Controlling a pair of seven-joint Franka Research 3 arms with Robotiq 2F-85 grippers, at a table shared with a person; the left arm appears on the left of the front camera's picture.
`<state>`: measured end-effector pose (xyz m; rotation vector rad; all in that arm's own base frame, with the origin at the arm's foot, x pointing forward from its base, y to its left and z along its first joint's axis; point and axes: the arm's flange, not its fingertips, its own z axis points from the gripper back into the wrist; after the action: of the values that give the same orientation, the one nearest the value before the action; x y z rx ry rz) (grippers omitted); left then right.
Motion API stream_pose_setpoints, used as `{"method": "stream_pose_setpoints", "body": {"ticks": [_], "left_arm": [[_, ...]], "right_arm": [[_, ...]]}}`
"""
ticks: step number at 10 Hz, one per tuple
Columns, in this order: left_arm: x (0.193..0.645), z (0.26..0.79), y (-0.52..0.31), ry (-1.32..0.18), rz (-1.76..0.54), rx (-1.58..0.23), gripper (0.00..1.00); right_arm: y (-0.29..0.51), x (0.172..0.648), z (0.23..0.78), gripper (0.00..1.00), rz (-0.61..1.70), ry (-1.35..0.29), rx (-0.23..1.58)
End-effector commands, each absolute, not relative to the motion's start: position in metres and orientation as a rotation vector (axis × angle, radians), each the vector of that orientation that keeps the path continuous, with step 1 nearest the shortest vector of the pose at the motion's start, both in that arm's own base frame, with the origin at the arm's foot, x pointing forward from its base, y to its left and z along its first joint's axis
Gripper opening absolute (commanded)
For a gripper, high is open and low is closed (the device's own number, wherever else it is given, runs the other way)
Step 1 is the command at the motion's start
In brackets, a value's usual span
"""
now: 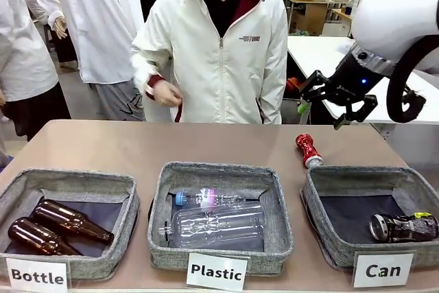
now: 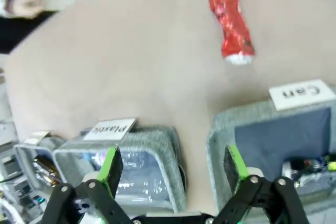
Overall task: Sort the can waste into the basket.
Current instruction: Pick up the can waste from the table and place it in the right Fabric basket.
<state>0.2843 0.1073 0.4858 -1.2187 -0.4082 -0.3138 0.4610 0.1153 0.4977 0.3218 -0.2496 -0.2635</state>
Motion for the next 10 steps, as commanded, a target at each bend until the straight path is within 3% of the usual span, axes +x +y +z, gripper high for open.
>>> {"method": "stream_pose_setpoints", "body": {"ticks": [1, 5, 7, 8, 10], "left_arm": [[0.315, 0.474, 0.084, -0.334, -0.318, -1.220, 1.00], [0.348, 0.419, 0.016, -0.128, -0.384, -1.282, 1.00], [0.361, 0.398, -0.006, -0.188, -0.356, -1.274, 1.00], [0.346, 0.411, 0.008, -0.111, -0.382, -1.254, 1.00], [0.346, 0.411, 0.008, -0.111, -0.382, -1.254, 1.00]], "right_arm": [[0.115, 0.491, 0.488, 1.00, -0.197, -0.305, 0.297], [0.117, 0.557, 0.435, 1.00, -0.151, -0.338, 0.042], [0.114, 0.583, 0.394, 1.00, -0.112, -0.287, -0.014], [0.115, 0.591, 0.378, 1.00, -0.113, -0.272, -0.044], [0.118, 0.604, 0.353, 1.00, -0.091, -0.247, -0.040]]}}
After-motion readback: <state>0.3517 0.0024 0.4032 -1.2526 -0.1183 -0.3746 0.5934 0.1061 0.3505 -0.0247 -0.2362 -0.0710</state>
